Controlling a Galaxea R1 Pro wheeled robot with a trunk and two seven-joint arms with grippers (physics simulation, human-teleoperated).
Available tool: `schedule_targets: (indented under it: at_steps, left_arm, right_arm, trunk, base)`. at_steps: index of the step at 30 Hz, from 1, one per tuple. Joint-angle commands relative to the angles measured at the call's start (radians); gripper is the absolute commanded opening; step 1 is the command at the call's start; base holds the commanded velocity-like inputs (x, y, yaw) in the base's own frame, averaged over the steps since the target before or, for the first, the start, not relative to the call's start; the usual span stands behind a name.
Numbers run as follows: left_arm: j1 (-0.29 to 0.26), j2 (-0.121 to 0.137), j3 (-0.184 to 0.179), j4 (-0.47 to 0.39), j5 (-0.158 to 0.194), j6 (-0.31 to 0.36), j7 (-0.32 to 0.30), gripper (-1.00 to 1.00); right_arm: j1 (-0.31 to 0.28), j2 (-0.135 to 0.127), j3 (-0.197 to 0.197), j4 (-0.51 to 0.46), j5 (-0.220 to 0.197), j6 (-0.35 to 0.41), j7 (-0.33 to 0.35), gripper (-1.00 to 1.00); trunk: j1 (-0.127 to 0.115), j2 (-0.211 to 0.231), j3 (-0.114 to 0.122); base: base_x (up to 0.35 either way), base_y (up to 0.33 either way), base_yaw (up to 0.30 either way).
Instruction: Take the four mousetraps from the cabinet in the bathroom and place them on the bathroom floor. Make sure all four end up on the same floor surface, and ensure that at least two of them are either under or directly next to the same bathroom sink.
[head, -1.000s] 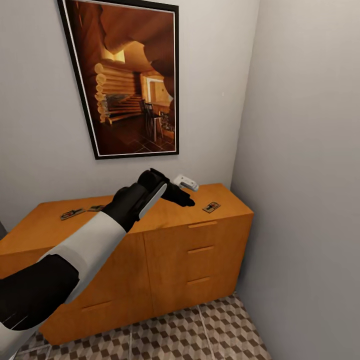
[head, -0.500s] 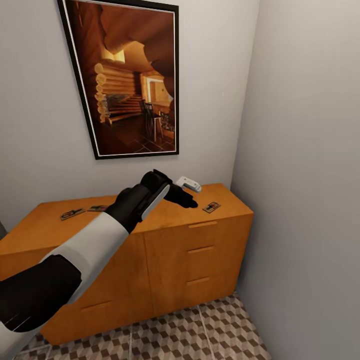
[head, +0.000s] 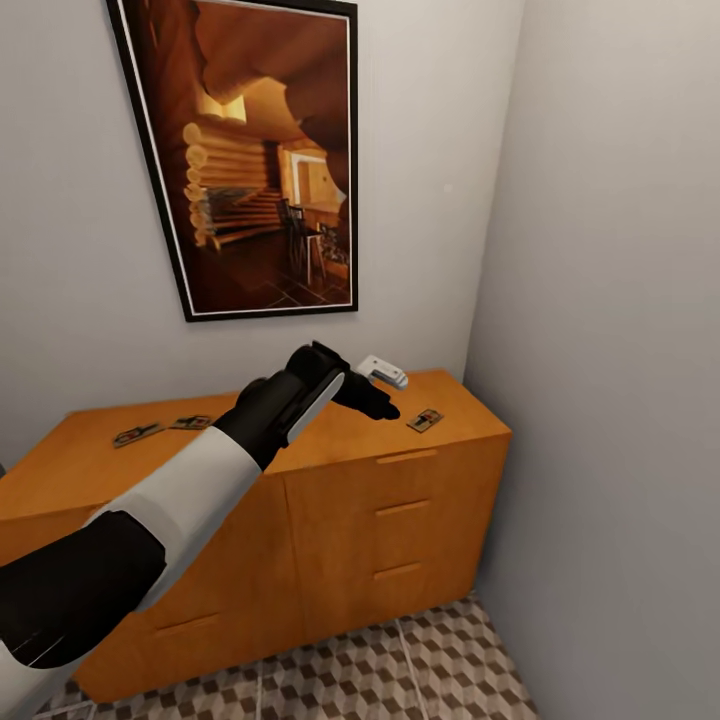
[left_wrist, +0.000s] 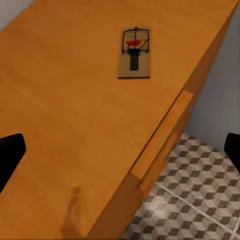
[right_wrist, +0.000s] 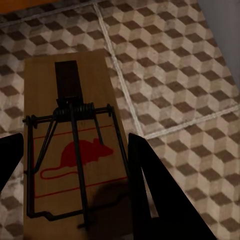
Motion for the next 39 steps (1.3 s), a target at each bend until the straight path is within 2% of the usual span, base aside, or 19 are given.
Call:
schedule_targets:
  at_steps: [1, 7, 13, 24, 39]
  left_arm:
    - [-0.001, 0.0, -0.001, 0.0, -0.001, 0.003, -0.003, 1.0]
    - [-0.001, 0.0, -0.007, 0.0, -0.001, 0.003, -0.003, 1.0]
    - [0.0, 0.0, -0.036, 0.006, -0.001, 0.003, -0.003, 1.0]
    - [0.001, 0.0, -0.059, 0.006, -0.001, 0.003, -0.003, 1.0]
    - [0.001, 0.003, -0.065, 0.007, -0.001, 0.004, -0.003, 1.0]
  right_arm:
    - [-0.001, 0.001, 0.009, 0.001, -0.012, -0.004, -0.001, -1.0]
    - [-0.001, 0.001, 0.009, 0.001, -0.012, -0.004, -0.001, -1.0]
    - [-0.001, 0.002, 0.009, 0.001, -0.012, -0.004, -0.001, -1.0]
    - [-0.001, 0.004, 0.01, 0.0, -0.012, -0.004, 0.0, -1.0]
    - [-0.001, 0.004, 0.01, 0.0, -0.012, -0.004, 0.0, -1.0]
  trunk:
    - [0.0, -0.001, -0.001]
    - [0.0, -0.001, -0.001]
    - [0.0, -0.001, -0.001]
    - [0.0, -0.001, 0.0]
    - [0.0, -0.001, 0.015]
  base:
    - [0.224, 0.0, 0.0]
    - [0.251, 0.0, 0.0]
    - [0.212, 0.0, 0.0]
    - [0.02, 0.0, -0.013]
    - [0.0, 0.0, -0.17]
